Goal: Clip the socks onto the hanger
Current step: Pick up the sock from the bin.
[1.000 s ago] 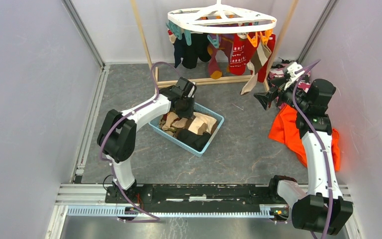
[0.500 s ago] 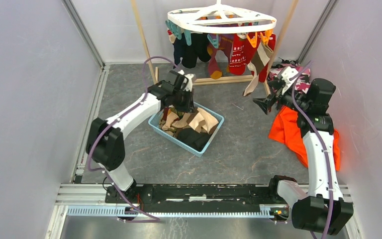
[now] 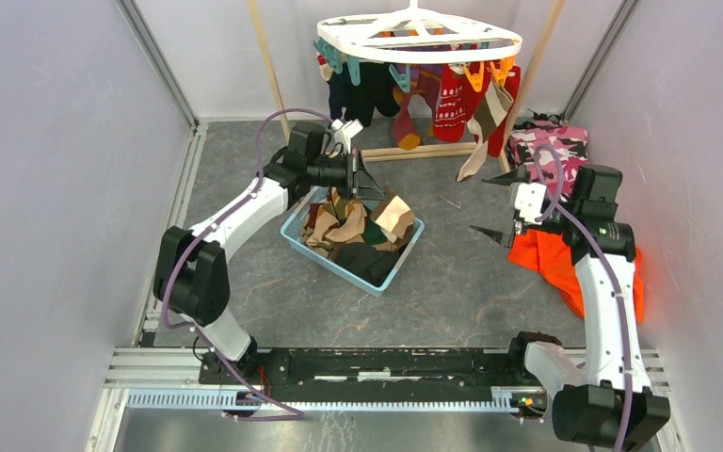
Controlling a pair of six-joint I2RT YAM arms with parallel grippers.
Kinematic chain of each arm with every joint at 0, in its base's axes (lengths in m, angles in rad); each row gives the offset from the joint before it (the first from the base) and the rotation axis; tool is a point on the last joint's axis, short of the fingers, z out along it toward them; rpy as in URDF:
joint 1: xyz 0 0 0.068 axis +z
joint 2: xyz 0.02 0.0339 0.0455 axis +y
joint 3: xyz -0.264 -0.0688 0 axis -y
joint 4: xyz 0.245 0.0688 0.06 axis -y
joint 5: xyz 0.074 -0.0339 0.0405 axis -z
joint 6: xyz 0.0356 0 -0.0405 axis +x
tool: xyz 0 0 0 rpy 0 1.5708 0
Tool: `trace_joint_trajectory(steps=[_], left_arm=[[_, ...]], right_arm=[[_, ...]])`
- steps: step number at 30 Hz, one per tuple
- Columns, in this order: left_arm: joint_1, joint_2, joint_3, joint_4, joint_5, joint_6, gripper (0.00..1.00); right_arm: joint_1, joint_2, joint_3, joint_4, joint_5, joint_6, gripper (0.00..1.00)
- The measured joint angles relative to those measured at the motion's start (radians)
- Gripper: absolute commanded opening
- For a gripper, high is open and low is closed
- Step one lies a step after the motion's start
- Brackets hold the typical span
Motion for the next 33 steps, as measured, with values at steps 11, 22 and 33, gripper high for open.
trace_joint_trajectory(steps=[11, 22, 33], left_arm=[[-0.028, 0.013, -0.071, 0.578, 0.144, -0.472, 0.02], [-0.066, 0.051, -0.071, 0.676, 0.192, -0.551, 0.02], [-0.065, 0.095, -0.041, 0.691, 0.293, -0.552, 0.02]], right_arm=[[0.275, 0.106, 0.016, -0.161, -0.008, -0.152, 0.81], [0.316, 0.129, 0.024, 0.078, 0.13, 0.05, 0.77], [0.315, 0.133, 0.054, 0.053, 0.216, -0.068, 0.67]])
